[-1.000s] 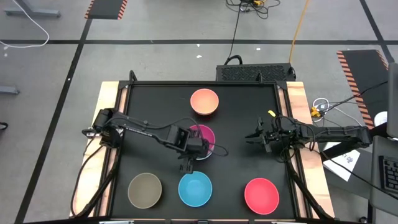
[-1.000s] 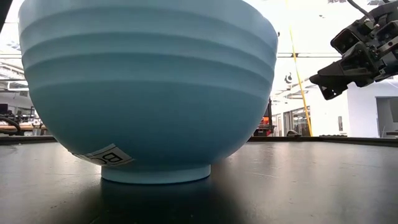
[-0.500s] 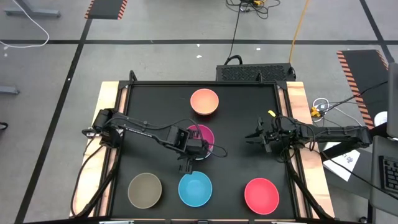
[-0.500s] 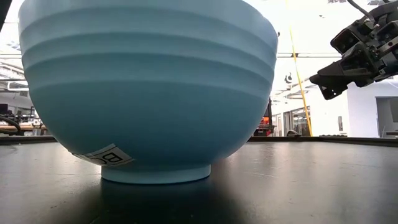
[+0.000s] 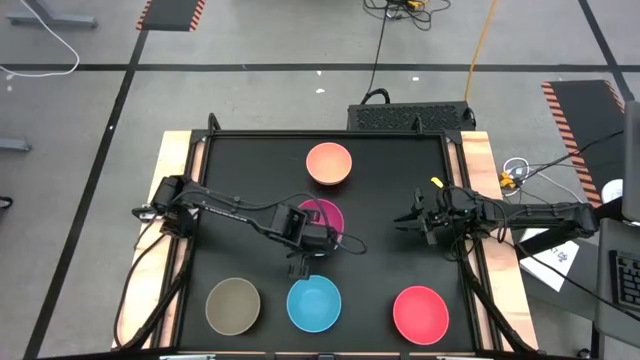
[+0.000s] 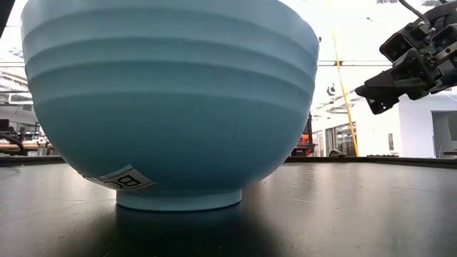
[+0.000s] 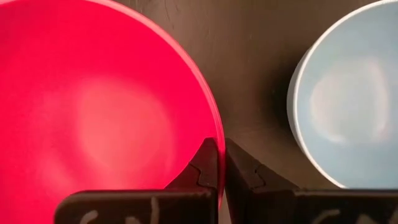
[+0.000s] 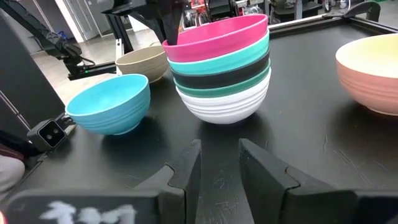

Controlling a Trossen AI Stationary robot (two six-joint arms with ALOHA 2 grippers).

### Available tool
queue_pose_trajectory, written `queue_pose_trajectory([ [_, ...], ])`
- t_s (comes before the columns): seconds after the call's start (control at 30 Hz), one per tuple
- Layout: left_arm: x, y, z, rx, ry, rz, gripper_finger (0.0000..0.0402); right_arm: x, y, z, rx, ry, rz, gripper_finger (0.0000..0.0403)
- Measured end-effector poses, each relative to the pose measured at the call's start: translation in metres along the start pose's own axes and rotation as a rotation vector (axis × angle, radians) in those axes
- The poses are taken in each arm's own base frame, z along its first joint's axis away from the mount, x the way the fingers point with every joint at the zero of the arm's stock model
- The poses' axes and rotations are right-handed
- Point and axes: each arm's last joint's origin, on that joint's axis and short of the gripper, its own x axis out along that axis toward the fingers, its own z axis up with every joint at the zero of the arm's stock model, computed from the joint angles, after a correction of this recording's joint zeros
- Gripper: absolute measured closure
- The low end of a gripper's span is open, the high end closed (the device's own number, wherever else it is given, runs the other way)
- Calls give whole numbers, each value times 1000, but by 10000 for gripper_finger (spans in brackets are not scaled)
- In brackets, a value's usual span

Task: Nest bowls inside each other
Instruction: Stack the pink bowl on the light blue bowl

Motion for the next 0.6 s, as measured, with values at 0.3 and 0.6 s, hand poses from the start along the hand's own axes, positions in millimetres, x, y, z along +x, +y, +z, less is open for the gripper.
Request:
queue_pose_trajectory([
  [0.3,0,0,-2,-8,22,-10,396,0,0,0,0,0,0,303],
  [0.6,0,0,-5,-8,54,-18,396,0,0,0,-1,0,0,303],
])
